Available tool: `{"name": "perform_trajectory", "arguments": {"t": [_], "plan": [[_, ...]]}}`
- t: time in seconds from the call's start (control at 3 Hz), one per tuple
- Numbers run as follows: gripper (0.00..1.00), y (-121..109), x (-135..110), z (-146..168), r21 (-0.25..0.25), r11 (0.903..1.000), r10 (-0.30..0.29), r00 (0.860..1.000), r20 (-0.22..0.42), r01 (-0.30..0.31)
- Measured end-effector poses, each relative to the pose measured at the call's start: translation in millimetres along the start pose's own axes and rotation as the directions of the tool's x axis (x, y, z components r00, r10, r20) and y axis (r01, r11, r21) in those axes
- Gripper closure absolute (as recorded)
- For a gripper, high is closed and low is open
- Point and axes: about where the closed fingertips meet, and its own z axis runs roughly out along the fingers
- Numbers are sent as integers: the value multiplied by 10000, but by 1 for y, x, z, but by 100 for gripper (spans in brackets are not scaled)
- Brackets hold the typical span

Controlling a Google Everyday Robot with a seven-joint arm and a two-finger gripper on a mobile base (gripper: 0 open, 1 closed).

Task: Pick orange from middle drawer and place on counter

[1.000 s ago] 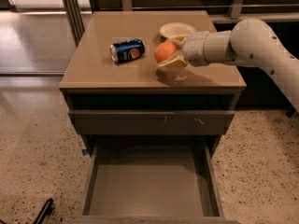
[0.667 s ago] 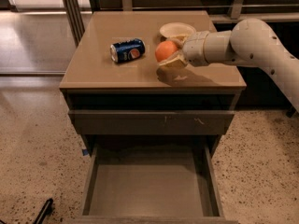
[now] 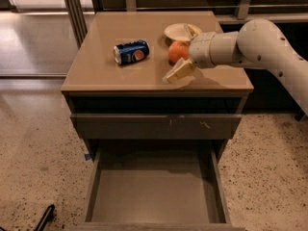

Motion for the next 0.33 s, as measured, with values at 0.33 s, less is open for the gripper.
{"name": "perform_trajectory", "arguments": {"t": [0.33], "plan": [[0,0,0,0,0,10000,0,10000,0,0]]}}
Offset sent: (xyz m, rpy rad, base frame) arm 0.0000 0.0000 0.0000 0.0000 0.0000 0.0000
